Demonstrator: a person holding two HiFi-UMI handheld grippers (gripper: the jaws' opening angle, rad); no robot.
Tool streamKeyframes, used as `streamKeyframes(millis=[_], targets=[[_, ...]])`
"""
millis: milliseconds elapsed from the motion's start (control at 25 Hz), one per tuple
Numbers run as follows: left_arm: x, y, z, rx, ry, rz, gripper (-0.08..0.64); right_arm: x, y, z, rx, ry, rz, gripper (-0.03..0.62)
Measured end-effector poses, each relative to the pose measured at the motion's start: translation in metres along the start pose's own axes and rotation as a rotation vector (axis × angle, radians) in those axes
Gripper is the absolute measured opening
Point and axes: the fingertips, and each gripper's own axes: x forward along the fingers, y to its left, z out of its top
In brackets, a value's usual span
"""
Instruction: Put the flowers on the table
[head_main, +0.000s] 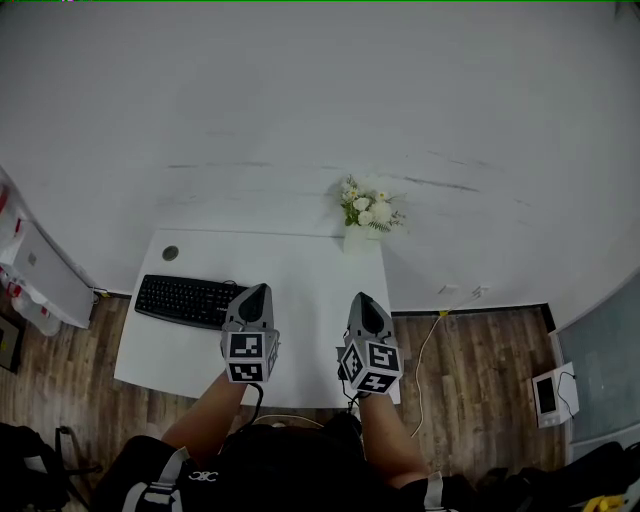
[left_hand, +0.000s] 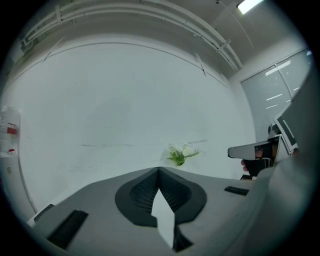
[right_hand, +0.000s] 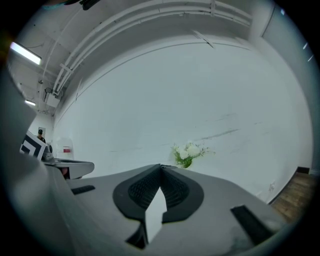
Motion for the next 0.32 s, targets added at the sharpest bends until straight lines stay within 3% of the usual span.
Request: streamKeyframes(millis=[320], targets=[[-0.01,0.005,-0.01,0.01,0.016,-0.013,0.002,-0.01,0.013,-0.003,-0.001,-0.01,0.011,0.003]])
